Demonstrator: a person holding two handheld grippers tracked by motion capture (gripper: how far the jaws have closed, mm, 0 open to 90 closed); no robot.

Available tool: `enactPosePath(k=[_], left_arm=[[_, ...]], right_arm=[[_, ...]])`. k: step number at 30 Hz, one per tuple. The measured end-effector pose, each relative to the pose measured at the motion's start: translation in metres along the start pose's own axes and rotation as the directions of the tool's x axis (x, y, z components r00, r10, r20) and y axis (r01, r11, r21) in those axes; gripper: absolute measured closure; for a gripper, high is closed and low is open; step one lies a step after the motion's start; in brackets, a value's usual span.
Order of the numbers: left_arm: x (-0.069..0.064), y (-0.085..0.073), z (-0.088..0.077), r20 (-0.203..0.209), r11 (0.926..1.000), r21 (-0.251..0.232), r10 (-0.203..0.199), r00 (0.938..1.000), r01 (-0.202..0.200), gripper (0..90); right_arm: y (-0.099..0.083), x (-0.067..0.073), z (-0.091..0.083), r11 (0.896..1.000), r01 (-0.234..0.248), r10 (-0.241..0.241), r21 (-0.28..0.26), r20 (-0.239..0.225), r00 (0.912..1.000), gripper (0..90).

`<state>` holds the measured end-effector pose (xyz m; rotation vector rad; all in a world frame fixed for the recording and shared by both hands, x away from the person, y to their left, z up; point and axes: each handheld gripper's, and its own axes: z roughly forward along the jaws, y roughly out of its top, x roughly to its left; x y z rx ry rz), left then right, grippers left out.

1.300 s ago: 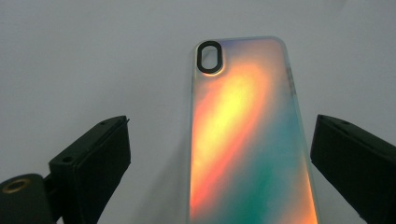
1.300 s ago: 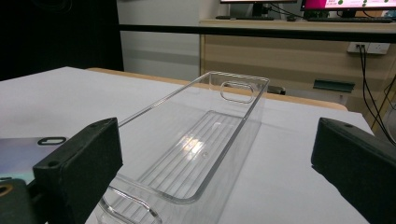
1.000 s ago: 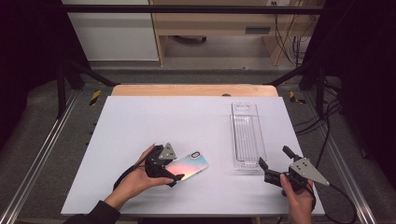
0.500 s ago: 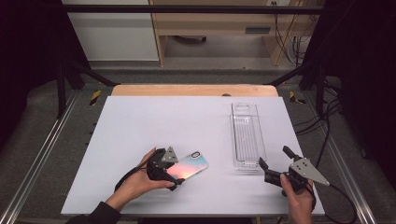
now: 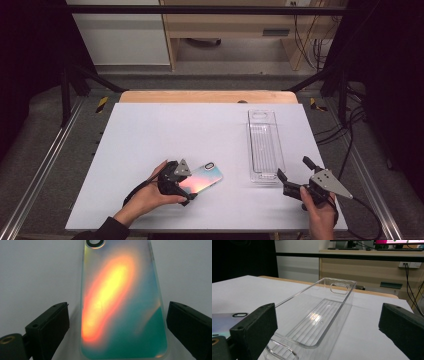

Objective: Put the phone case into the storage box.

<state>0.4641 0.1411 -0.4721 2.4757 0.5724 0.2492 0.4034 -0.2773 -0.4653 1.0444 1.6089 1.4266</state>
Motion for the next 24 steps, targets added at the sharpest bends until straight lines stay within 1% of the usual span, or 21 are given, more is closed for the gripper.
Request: enactPosePath(k=[3,4,10,13,19,21,22,23,24], left_arm=[[0.0006,-0.0009,0.0006,0.001,1.0,0.002,-0.007,1.0,0.007,4.4],[0.0003,-0.0015,0.0015,0.003,0.9999,0.008,-0.006,1.0,0.006,4.4],[-0.0001,-0.0014,0.0026,0.009,0.9999,0.008,-0.008,0.9999,0.008,4.4],[-0.0004,-0.0015,0.0026,0.02,0.9999,0.005,-0.011,0.9997,0.011,6.2],[-0.0013,-0.0024,0.0019,0.022,0.9999,-0.002,-0.01,0.9997,0.01,9.4],[-0.0019,-0.0031,0.0011,0.025,0.9999,-0.009,-0.009,0.9996,0.01,12.9],[-0.0022,-0.0034,0.0001,0.025,0.9999,-0.014,-0.008,0.9997,0.008,12.9],[-0.0025,-0.0041,-0.0002,0.024,0.9998,-0.02,-0.008,0.9997,0.008,15.6],[-0.0027,-0.0044,-0.0002,0.022,0.9997,-0.022,-0.007,0.9997,0.008,15.9]], right_arm=[[0.0,0.0002,0.0,1.0,0.0,0.0,0.0,-0.001,1.0,2.3],[0.0001,0.0002,0.0001,1.0,0.0,0.0,0.001,-0.002,1.0,2.3],[0.0,-0.0001,0.0001,1.0,0.001,-0.001,0.0,0.0,1.0,2.3],[0.0,0.0002,0.0002,1.0,0.0,0.0,0.001,-0.002,1.0,2.3],[-0.0002,0.0001,0.0003,1.0,0.001,-0.001,0.004,0.0,1.0,2.3],[-0.0002,0.0001,0.0005,1.0,0.003,-0.003,0.004,0.0,1.0,2.3],[-0.0002,0.0002,0.0006,1.0,0.003,-0.003,0.004,-0.001,1.0,2.3],[-0.0002,0.0003,0.0007,1.0,0.003,-0.003,0.004,-0.002,1.0,2.3],[-0.0002,0.0007,0.0007,1.0,0.003,-0.003,0.005,-0.001,1.0,2.3]])
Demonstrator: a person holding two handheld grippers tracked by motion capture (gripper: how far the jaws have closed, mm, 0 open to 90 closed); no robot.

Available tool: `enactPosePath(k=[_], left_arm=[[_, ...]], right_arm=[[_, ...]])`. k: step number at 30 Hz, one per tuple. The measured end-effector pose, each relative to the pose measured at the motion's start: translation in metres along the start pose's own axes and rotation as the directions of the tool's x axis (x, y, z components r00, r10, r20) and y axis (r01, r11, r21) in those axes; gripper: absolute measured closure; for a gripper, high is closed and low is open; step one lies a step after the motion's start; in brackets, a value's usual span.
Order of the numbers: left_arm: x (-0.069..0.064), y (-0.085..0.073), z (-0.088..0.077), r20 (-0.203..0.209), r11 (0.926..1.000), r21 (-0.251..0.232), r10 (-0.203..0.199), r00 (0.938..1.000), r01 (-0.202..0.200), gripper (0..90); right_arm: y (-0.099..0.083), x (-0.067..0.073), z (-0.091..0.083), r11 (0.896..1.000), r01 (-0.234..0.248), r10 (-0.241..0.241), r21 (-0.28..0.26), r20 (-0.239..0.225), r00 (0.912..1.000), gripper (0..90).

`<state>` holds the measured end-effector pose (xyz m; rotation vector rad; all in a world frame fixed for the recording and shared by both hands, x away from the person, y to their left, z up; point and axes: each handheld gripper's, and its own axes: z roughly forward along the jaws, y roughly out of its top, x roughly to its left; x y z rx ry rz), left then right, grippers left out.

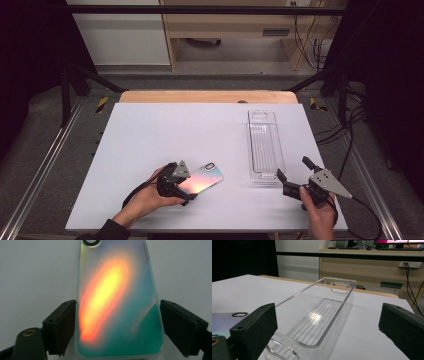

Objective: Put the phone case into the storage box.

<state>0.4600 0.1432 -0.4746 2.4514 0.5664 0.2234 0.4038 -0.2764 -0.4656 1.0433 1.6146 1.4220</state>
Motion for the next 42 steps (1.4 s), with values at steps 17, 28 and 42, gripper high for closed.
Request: enactPosePath(k=[17,28,42], left_arm=[[-0.001,-0.003,-0.01,-0.16,0.9642,-0.261,-0.089,0.9831,0.045,16.6],[0.002,-0.011,-0.03,-0.27,0.905,-0.426,-0.128,0.9542,0.001,16.6],[-0.01,-0.014,-0.038,-0.259,0.8437,-0.537,-0.161,0.9523,-0.003,16.6]], right_arm=[[0.001,0.003,0.001,1.0,0.011,-0.011,0.008,-0.002,0.9999,2.3],[0.013,0.009,0.003,0.997,-0.063,0.064,0.054,-0.012,0.9979,2.7],[0.089,0.048,0.033,0.983,-0.087,0.113,0.161,-0.158,0.9809,7.8]])
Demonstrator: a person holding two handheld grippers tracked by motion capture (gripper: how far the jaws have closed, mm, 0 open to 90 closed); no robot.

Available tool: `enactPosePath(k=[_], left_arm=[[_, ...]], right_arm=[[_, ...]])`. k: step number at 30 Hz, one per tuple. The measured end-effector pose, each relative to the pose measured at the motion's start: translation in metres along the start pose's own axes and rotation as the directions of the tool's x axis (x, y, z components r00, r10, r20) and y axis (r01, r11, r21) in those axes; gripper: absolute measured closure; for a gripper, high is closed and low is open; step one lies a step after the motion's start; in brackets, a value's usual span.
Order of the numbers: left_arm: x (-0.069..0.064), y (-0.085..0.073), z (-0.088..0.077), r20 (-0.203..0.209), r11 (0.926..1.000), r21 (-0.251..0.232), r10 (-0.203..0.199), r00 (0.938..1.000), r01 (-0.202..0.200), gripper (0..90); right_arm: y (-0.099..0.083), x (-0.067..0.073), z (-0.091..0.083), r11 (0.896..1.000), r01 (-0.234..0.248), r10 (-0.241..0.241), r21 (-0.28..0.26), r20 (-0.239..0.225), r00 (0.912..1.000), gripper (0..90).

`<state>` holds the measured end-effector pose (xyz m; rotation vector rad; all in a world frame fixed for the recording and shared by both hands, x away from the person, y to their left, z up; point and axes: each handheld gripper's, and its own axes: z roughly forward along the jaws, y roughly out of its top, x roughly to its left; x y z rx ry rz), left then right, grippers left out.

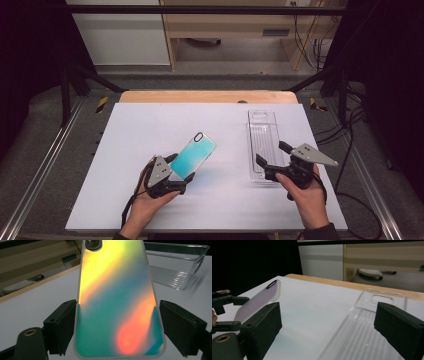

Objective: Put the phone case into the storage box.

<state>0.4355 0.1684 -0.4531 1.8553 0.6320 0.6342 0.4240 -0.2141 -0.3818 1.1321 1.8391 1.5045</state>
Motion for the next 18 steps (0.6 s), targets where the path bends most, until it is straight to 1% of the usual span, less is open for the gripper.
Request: enactPosePath(k=[1,2,3,4,7,9,11,12,13,14,16,17,18], left_arm=[[0.0,0.0,-0.001,-0.001,1.0,-0.004,-0.003,1.0,0.003,16.6],[-0.001,-0.001,-0.002,-0.002,1.0,-0.008,-0.003,1.0,0.003,16.6],[-0.001,-0.001,-0.003,-0.003,0.9999,-0.01,-0.002,1.0,0.002,16.6],[-0.002,-0.001,-0.004,-0.009,0.9999,-0.011,0.008,0.9999,-0.008,16.6],[0.0,0.001,-0.007,-0.021,0.9996,-0.026,0.007,0.9998,-0.008,16.6],[0.0,0.002,-0.007,-0.027,0.9994,-0.033,0.004,0.9996,-0.005,16.6],[0.0,0.003,-0.008,-0.031,0.9993,-0.038,0.005,0.9995,-0.006,16.6],[-0.001,0.003,-0.009,-0.036,0.9991,-0.04,0.008,0.9993,-0.01,16.6],[0.0,0.004,-0.01,-0.037,0.999,-0.045,0.006,0.9993,-0.008,16.6],[0.0,0.005,-0.01,-0.036,0.9987,-0.051,-0.001,0.9994,-0.001,16.6],[0.0,0.006,-0.011,-0.034,0.9978,-0.065,-0.015,0.9993,0.013,16.6],[0.0,0.006,-0.011,-0.034,0.9978,-0.065,-0.015,0.9993,0.013,16.6],[-0.001,0.006,-0.011,-0.036,0.9978,-0.066,-0.009,0.9993,0.007,16.6]], right_arm=[[0.003,0.002,0.004,1.0,0.001,-0.001,0.008,-0.007,1.0,7.8],[0.008,0.008,0.013,1.0,-0.008,0.009,0.019,-0.032,0.9995,8.2],[0.008,0.008,0.013,1.0,-0.008,0.009,0.019,-0.032,0.9995,8.2],[0.01,0.012,0.019,1.0,-0.01,0.011,0.028,-0.048,0.9988,8.2],[0.014,0.023,0.034,0.999,-0.016,0.021,0.052,-0.092,0.9955,9.8],[0.015,0.035,0.05,0.996,-0.014,0.024,0.085,-0.125,0.9919,11.0],[0.015,0.037,0.053,0.996,-0.012,0.024,0.093,-0.133,0.9908,11.5],[0.015,0.043,0.06,0.993,-0.002,0.019,0.115,-0.147,0.989,12.9],[0.015,0.043,0.06,0.993,-0.002,0.019,0.115,-0.147,0.989,12.9],[0.016,0.048,0.065,0.991,0.006,0.016,0.132,-0.162,0.9867,13.1],[0.017,0.052,0.069,0.991,-0.001,0.026,0.136,-0.182,0.983,13.5],[0.017,0.052,0.069,0.991,-0.001,0.026,0.136,-0.182,0.983,13.5],[0.017,0.053,0.071,0.99,-0.007,0.035,0.141,-0.191,0.9809,13.7]])
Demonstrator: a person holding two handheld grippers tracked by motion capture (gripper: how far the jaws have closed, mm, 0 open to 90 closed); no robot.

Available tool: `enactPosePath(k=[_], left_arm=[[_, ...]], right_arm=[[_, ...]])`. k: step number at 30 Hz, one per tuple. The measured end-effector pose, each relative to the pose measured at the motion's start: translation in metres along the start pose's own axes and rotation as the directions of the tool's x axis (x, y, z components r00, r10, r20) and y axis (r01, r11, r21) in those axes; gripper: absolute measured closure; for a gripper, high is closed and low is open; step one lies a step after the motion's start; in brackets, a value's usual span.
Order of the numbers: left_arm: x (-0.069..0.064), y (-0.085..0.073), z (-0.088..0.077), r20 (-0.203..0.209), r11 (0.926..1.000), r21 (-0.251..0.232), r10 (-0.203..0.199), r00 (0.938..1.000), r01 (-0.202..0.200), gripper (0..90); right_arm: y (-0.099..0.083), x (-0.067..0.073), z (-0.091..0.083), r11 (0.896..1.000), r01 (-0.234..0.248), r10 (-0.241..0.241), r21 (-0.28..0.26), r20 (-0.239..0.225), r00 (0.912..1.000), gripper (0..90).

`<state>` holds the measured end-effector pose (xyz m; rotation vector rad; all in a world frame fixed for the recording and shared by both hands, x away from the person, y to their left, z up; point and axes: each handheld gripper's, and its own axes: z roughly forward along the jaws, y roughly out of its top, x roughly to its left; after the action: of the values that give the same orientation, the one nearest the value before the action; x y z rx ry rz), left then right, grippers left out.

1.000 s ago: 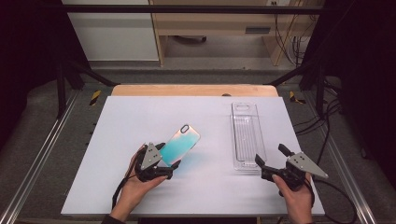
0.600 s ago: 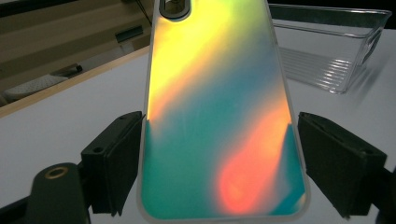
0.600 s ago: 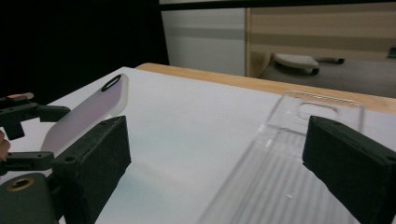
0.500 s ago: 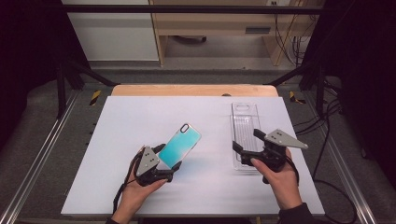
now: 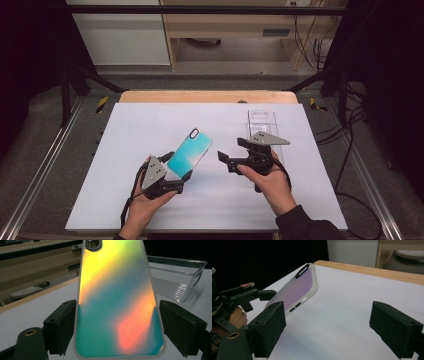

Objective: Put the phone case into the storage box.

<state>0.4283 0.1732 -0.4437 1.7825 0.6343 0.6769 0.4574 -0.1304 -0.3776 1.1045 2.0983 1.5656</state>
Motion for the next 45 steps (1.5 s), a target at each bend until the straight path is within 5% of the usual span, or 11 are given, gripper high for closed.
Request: enactPosePath(k=[6,17,22,27,32,45], left_arm=[[-0.002,0.001,-0.002,-0.005,0.9998,-0.015,0.011,0.9999,-0.011,16.6],[-0.009,0.004,-0.004,-0.001,0.9986,-0.035,0.039,0.9992,-0.039,16.6],[-0.014,0.007,-0.003,0.001,0.9976,-0.039,0.057,0.9984,-0.057,16.6],[-0.017,0.006,-0.001,0.005,0.9968,-0.036,0.071,0.9974,-0.071,16.6],[-0.017,0.004,-0.002,0.009,0.9968,-0.037,0.071,0.9974,-0.071,16.6],[-0.013,0.001,0.001,0.052,0.9983,-0.012,0.057,0.997,-0.056,16.6]], right_arm=[[0.002,0.004,0.012,0.998,-0.067,0.068,0.012,-0.064,0.9957,18.1],[0.004,0.013,0.032,0.994,-0.102,0.106,0.033,-0.129,0.986,28.0],[0.003,0.013,0.036,0.989,-0.14,0.145,0.037,-0.174,0.9741,42.4],[0.001,0.01,0.033,0.985,-0.17,0.172,0.026,-0.195,0.9657,47.3],[-0.001,0.005,0.033,0.97,-0.243,0.241,0.021,-0.24,0.9404,53.8],[-0.004,0.003,0.036,0.962,-0.274,0.269,0.012,-0.244,0.9319,69.8]])
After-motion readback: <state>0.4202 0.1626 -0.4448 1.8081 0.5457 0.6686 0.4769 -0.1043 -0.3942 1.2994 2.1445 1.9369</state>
